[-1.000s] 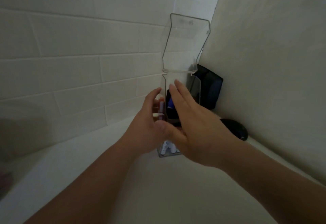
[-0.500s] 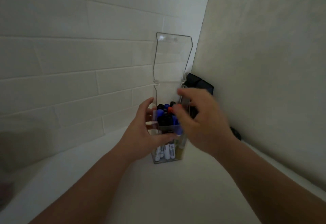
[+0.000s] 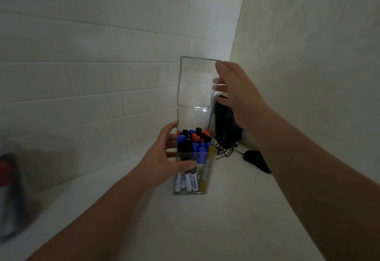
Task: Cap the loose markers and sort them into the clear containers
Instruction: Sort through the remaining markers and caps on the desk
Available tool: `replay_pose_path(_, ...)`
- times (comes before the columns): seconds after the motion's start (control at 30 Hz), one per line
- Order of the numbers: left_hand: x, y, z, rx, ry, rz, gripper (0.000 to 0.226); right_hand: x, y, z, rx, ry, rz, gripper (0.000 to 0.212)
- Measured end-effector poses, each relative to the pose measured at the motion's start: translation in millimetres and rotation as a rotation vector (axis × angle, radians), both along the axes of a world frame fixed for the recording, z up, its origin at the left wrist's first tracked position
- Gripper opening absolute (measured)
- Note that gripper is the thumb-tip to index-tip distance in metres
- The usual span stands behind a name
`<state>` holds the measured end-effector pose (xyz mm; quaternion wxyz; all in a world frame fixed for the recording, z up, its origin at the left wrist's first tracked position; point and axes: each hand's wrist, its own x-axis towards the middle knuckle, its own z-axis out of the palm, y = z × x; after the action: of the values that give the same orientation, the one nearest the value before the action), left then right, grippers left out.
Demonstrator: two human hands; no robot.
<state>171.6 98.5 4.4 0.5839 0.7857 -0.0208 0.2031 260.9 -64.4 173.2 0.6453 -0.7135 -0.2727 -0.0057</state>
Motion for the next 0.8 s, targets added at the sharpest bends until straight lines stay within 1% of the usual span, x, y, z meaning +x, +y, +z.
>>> replay_pose_path(0.03, -0.8, 0.0, 1.0, -0.002, 0.011, -0.002, 0.112, -4.5, -3.5, -3.9, 0.043, -0.016, -0.005, 0.024)
replay_pose_path(0.07, -1.6, -0.3, 2.9, -0.005, 0.018, -0.006, 0.112, -10.3, -8.1, -8.4, 0.088, -0.021, -0.016, 0.021)
replay_pose_path(0.1, -2.3, 0.0, 5.0, -0.01, 0.021, -0.014, 0.111, -14.5, -13.2, -15.5, 0.111, -0.041, -0.037, 0.023)
replay_pose_path(0.13, -2.9, 0.7, 6.6, -0.016, 0.027, -0.024, 0.11, -20.0, -17.8, -25.0, 0.102, -0.086, -0.06, 0.026)
replay_pose_path(0.2, -6.4, 0.8, 10.4, -0.034, 0.041, -0.053, 0.107, -32.8, -25.3, -50.9, 0.041, -0.178, -0.059, 0.022)
replay_pose_path(0.23, -8.6, 0.9, 11.8, -0.04, 0.045, -0.065, 0.107, -36.9, -29.1, -65.7, -0.004, -0.193, -0.048, 0.023)
replay_pose_path(0.3, -13.7, 1.5, 12.9, -0.047, 0.056, -0.073, 0.11, -44.7, -34.0, -91.5, -0.092, -0.135, -0.015, 0.042)
replay_pose_path(0.37, -20.5, 2.5, 12.0, -0.059, 0.057, -0.064, 0.111, -46.6, -35.4, -111.3, -0.114, -0.028, 0.033, 0.053)
replay_pose_path(0.4, -24.4, 2.5, 11.1, -0.062, 0.055, -0.051, 0.112, -47.9, -34.1, -117.0, -0.081, 0.043, 0.081, 0.049)
replay_pose_path(0.47, -32.9, 3.0, 8.3, -0.054, 0.063, -0.013, 0.112, -51.8, -29.4, -125.6, -0.029, 0.143, 0.158, 0.027)
replay_pose_path(0.5, -38.7, 2.2, 7.2, -0.043, 0.064, 0.012, 0.108, -55.3, -25.3, -128.5, -0.02, 0.13, 0.181, 0.028)
replay_pose_path(0.57, -54.5, 2.4, 6.9, 0.001, 0.055, 0.089, 0.092, -67.5, -13.8, -131.4, -0.043, 0.081, 0.21, 0.038)
replay_pose_path(0.6, -64.4, 3.7, 8.7, 0.033, 0.047, 0.152, 0.084, -72.8, -6.0, -133.1, -0.058, 0.058, 0.221, 0.039)
replay_pose_path(0.67, -89.1, 11.2, 12.4, 0.129, 0.022, 0.35, 0.073, -83.7, 16.3, -138.0, -0.075, 0.022, 0.253, 0.042)
replay_pose_path(0.73, -115.5, 24.7, 15.8, 0.252, -0.019, 0.564, 0.062, -95.4, 45.4, -143.5, -0.069, -0.002, 0.272, 0.057)
replay_pose_path(0.8, -140.3, 38.3, 21.0, 0.343, -0.03, 0.717, 0.054, -111.5, 77.3, -144.1, -0.049, -0.016, 0.326, 0.069)
